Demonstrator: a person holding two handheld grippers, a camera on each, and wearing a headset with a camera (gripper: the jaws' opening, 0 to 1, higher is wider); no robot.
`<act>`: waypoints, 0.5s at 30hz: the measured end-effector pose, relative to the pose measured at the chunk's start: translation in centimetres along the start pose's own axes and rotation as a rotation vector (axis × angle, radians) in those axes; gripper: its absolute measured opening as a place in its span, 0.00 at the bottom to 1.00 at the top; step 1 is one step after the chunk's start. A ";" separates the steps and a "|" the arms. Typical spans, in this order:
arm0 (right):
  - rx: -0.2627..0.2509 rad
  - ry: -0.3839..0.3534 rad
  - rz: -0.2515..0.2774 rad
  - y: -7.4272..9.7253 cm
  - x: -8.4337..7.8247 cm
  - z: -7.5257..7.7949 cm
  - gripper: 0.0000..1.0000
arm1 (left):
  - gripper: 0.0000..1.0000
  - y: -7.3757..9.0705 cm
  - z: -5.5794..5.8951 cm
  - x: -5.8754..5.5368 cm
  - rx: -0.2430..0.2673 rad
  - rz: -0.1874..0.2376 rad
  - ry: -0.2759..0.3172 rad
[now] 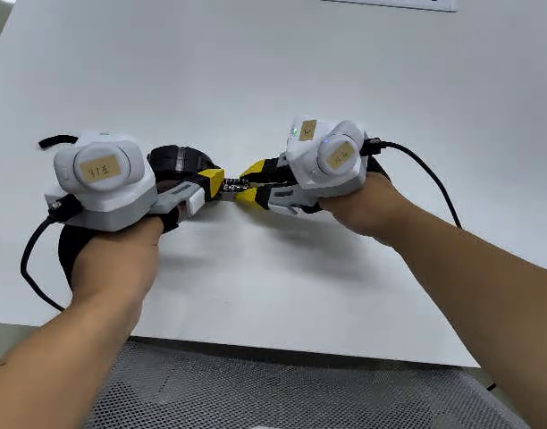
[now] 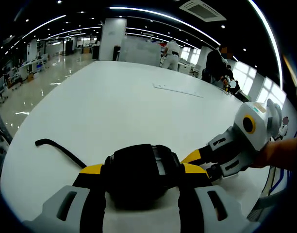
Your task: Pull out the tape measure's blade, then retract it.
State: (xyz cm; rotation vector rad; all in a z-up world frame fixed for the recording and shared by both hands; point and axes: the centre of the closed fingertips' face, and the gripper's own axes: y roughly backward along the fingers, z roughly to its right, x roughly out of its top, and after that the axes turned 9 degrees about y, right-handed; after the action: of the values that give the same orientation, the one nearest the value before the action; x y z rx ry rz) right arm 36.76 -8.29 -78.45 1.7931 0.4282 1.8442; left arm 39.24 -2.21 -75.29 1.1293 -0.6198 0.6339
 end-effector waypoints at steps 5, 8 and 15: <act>0.007 0.002 0.004 -0.5 0.3 0.0 0.11 | 0.56 0.0 0.0 0.0 0.001 0.002 0.005; 0.011 0.003 0.004 -0.7 0.4 0.0 0.11 | 0.56 0.0 0.0 0.0 0.002 0.003 0.006; 0.017 0.010 0.005 -1.1 0.7 0.0 0.11 | 0.56 -0.1 0.0 0.0 0.002 0.004 0.009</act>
State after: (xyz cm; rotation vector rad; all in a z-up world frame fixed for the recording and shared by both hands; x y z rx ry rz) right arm 36.94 -7.01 -78.51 1.7986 0.4444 1.8591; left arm 39.28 -2.22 -75.33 1.1275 -0.6138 0.6424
